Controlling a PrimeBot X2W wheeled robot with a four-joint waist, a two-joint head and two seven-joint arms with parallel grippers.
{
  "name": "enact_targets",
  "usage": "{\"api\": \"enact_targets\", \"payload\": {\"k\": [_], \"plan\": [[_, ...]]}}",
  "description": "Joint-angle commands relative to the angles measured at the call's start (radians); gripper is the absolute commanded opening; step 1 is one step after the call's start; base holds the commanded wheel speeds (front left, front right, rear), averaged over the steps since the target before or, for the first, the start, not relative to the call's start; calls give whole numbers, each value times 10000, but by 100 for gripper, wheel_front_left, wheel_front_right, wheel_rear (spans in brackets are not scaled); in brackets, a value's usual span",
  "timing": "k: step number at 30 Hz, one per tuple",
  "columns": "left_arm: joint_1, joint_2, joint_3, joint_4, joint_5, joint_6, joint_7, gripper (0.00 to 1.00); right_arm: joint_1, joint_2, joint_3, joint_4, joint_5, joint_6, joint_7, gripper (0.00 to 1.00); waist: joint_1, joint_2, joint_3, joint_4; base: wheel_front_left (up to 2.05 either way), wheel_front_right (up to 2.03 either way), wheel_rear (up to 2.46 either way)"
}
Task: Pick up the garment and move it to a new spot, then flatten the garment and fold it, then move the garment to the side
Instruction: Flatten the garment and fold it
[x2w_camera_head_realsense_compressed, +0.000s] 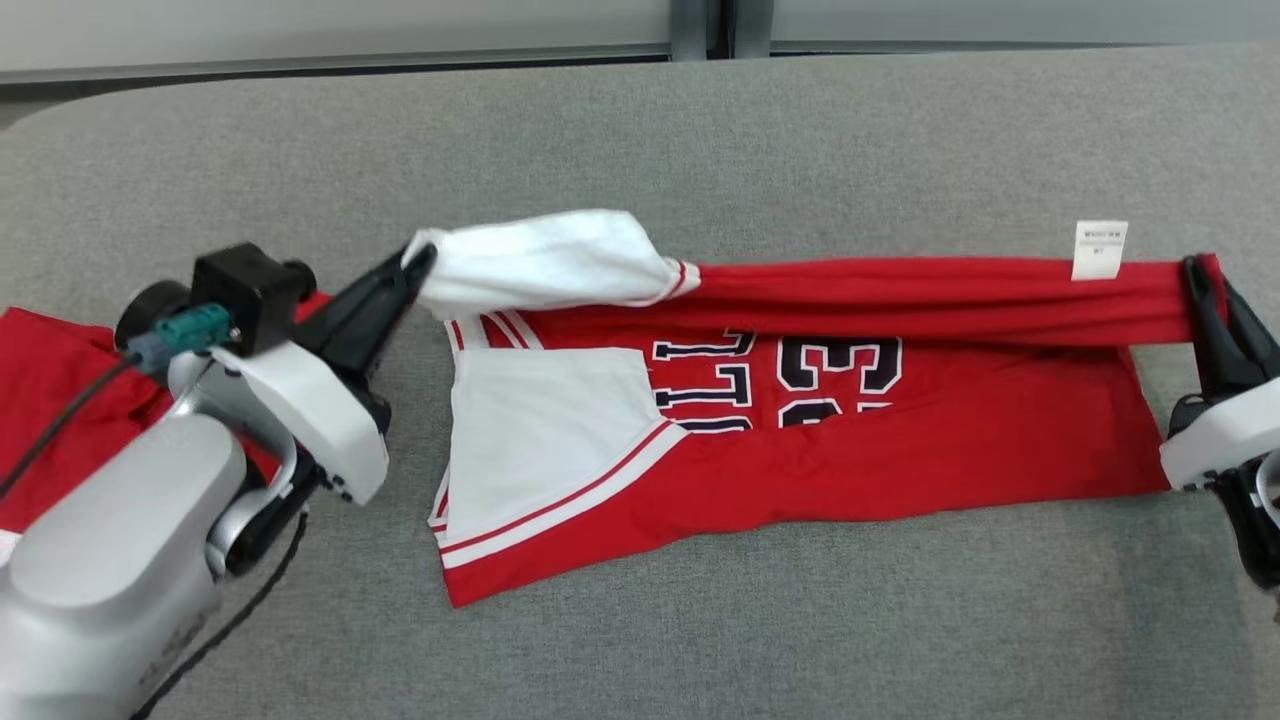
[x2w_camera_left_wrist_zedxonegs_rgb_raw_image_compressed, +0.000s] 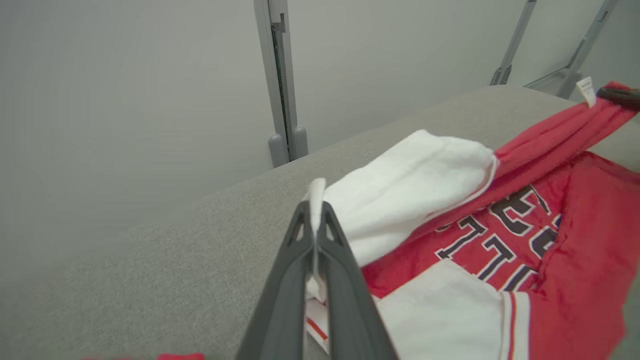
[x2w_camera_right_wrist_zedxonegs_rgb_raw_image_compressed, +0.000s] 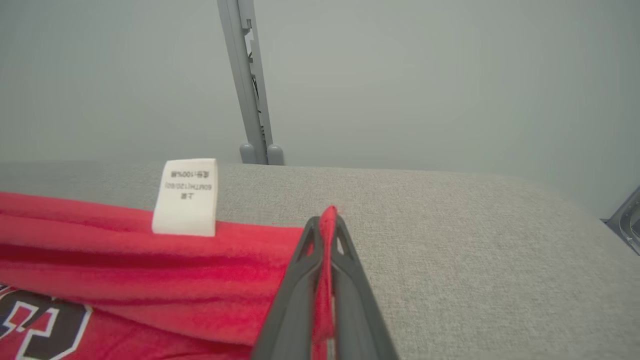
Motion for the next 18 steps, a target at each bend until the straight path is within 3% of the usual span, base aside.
{"api": "enact_targets", "payload": {"k": [1, 10, 18], "plan": [[329, 178, -75, -258, -44, 126, 99, 0, 276, -177, 127, -85, 211, -21, 57, 0, 0, 0, -249, 92, 0, 0, 0], [1855, 974, -675, -1848, -279, 640, 778, 0, 1395, -1003, 1091, -850, 1396, -21, 900, 0, 0, 0, -719, 138, 0, 0, 0], [2386, 877, -1397, -1773, 314, 891, 990, 0, 1804, -1488, 1779, -1218, 2074, -21, 1581, 0, 0, 0, -787, 89, 0, 0, 0]]}}
